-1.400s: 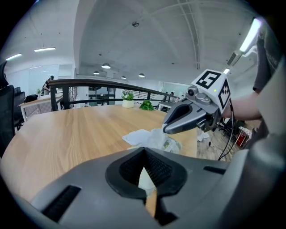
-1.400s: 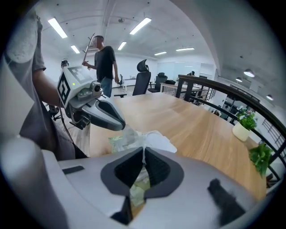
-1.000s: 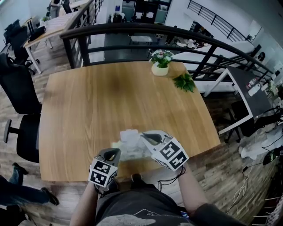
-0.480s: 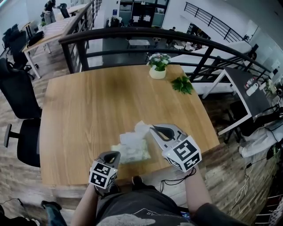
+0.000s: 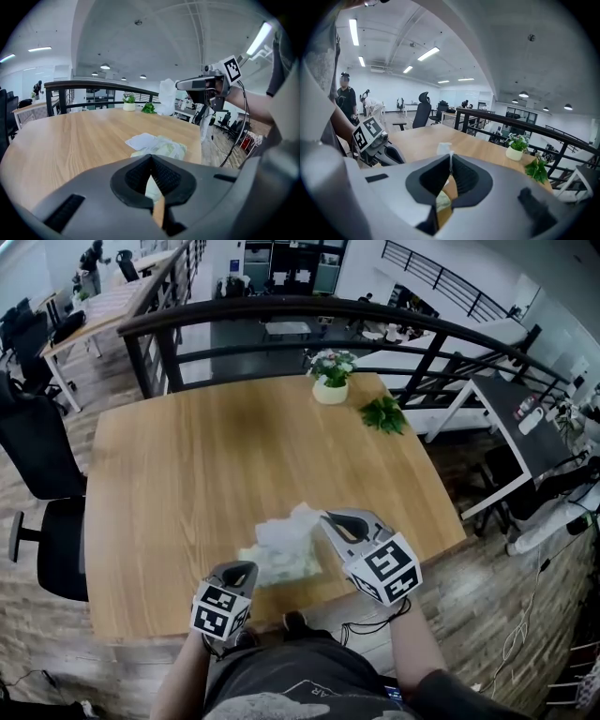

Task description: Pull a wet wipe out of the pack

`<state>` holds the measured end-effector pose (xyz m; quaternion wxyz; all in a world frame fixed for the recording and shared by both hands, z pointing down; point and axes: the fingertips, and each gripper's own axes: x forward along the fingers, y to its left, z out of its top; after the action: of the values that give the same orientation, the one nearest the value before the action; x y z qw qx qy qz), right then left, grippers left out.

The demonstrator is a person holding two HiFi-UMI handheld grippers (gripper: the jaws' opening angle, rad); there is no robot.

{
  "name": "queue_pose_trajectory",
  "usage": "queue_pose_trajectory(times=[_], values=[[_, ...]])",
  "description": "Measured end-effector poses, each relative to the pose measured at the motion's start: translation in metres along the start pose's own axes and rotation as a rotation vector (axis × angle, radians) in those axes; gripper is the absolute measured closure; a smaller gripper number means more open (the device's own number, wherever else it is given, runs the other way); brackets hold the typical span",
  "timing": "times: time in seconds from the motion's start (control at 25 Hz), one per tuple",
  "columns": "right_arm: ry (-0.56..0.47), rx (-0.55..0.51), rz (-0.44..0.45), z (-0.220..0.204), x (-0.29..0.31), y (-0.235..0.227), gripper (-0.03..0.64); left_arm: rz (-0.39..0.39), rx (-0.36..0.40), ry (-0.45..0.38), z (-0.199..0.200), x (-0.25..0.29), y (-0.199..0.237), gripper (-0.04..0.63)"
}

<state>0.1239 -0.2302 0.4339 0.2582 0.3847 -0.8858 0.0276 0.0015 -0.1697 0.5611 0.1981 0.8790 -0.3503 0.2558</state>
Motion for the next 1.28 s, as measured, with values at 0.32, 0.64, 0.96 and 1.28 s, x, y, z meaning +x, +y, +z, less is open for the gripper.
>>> queue_pose_trajectory(times=[0.32,0.64,0.96,1.28], values=[[0.003,0.071,-0.041,-0.006,0.001,0.01,0.588,-0.054,0.006,0.0,-0.009,-0.005,-0.005,0.583],[0.005,0.116,-0.128,-0.003,-0.01,0.043,0.588,-0.11,0.023,-0.018,-0.004,-0.014,-0.011,0.581],[-0.002,0.143,-0.224,-0.003,-0.027,0.077,0.588,-0.083,0.095,-0.072,-0.004,-0.03,0.002,0.581],[-0.04,0.15,-0.271,0.004,-0.037,0.077,0.588,-0.054,0.011,-0.172,0.011,-0.072,0.012,0.581]])
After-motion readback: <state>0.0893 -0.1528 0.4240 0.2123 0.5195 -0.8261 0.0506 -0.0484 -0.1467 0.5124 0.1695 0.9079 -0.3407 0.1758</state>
